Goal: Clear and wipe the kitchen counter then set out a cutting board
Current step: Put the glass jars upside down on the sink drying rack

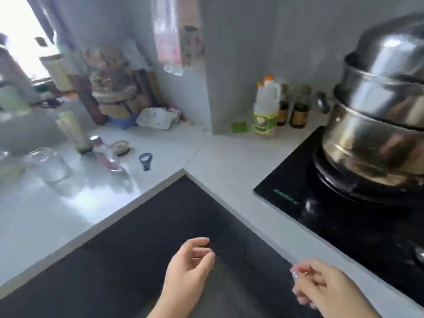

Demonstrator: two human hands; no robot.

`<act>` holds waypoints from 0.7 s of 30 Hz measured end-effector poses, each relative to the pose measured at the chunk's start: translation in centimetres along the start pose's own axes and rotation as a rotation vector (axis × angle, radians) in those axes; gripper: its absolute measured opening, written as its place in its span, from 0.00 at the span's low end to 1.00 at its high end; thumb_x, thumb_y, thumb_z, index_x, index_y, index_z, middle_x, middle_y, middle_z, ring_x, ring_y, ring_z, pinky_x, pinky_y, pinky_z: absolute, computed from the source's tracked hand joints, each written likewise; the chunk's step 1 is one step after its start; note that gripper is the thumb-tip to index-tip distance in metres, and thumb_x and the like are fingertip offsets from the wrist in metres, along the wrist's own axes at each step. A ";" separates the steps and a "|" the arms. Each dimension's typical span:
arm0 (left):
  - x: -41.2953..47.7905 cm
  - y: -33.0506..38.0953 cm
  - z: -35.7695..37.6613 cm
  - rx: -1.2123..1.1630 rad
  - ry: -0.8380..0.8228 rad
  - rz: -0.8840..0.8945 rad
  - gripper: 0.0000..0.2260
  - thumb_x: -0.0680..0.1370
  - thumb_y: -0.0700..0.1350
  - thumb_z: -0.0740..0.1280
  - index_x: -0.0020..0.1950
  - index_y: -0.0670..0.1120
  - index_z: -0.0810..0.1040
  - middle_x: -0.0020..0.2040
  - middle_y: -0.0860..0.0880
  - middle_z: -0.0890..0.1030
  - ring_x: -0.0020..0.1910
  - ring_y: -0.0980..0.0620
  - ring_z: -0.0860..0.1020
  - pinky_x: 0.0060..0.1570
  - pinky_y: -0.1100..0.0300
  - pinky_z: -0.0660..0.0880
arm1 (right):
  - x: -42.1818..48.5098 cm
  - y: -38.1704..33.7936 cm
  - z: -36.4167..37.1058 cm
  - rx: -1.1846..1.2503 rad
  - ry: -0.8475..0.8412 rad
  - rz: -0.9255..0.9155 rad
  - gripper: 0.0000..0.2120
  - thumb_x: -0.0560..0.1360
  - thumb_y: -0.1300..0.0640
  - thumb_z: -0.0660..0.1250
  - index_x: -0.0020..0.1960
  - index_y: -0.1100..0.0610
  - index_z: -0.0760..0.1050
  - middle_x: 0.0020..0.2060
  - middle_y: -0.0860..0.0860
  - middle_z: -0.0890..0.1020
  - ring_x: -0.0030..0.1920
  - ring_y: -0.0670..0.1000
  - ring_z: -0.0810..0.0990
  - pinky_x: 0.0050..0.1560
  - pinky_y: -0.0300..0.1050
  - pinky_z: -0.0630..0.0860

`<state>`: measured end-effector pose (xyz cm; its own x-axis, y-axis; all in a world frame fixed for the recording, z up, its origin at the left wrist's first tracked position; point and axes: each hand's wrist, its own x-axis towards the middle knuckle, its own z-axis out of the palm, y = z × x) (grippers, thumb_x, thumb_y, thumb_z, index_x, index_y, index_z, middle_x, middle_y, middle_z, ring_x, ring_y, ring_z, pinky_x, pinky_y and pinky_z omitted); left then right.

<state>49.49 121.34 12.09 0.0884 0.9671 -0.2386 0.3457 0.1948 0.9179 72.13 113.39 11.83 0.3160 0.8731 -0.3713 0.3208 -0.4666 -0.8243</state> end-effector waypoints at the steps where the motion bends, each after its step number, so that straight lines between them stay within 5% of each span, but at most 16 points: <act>1: -0.6 -1.8 -3.4 -0.038 0.072 -0.046 0.09 0.71 0.36 0.69 0.47 0.49 0.79 0.39 0.47 0.83 0.39 0.48 0.82 0.41 0.58 0.75 | 0.2 -1.4 2.7 -0.017 -0.043 -0.014 0.05 0.71 0.59 0.68 0.36 0.54 0.79 0.28 0.50 0.85 0.29 0.49 0.83 0.32 0.36 0.73; 8: -5.3 -11.0 -23.9 -0.158 0.573 -0.280 0.09 0.73 0.39 0.67 0.52 0.50 0.76 0.44 0.46 0.82 0.44 0.48 0.81 0.49 0.52 0.75 | -0.1 -11.2 20.4 -0.116 -0.307 -0.194 0.06 0.73 0.62 0.66 0.39 0.54 0.79 0.29 0.49 0.85 0.28 0.47 0.83 0.32 0.38 0.73; 12: -6.3 -13.2 -29.1 -0.199 0.654 -0.301 0.11 0.73 0.41 0.67 0.53 0.53 0.75 0.45 0.49 0.82 0.47 0.50 0.80 0.52 0.51 0.76 | -0.6 -14.2 27.6 -0.174 -0.443 -0.262 0.07 0.72 0.62 0.67 0.39 0.53 0.79 0.30 0.51 0.85 0.29 0.47 0.83 0.33 0.37 0.73; 18: -5.6 -15.9 -33.2 -0.282 0.801 -0.348 0.15 0.71 0.41 0.69 0.55 0.53 0.73 0.47 0.50 0.80 0.46 0.60 0.77 0.37 0.67 0.69 | 1.0 -17.7 35.1 -0.269 -0.606 -0.291 0.05 0.72 0.61 0.67 0.39 0.54 0.79 0.28 0.51 0.85 0.28 0.46 0.82 0.35 0.37 0.74; 21: -3.8 -16.6 -35.7 -0.275 0.884 -0.358 0.19 0.71 0.41 0.71 0.58 0.53 0.71 0.50 0.50 0.78 0.47 0.58 0.77 0.40 0.65 0.70 | 2.8 -20.0 39.1 -0.283 -0.673 -0.347 0.05 0.72 0.60 0.67 0.40 0.51 0.78 0.30 0.50 0.85 0.29 0.45 0.83 0.38 0.38 0.74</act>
<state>10.09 120.21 9.04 -0.7460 0.5965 -0.2961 -0.0224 0.4220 0.9063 31.72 130.62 10.55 -0.4197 0.8305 -0.3661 0.5439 -0.0928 -0.8340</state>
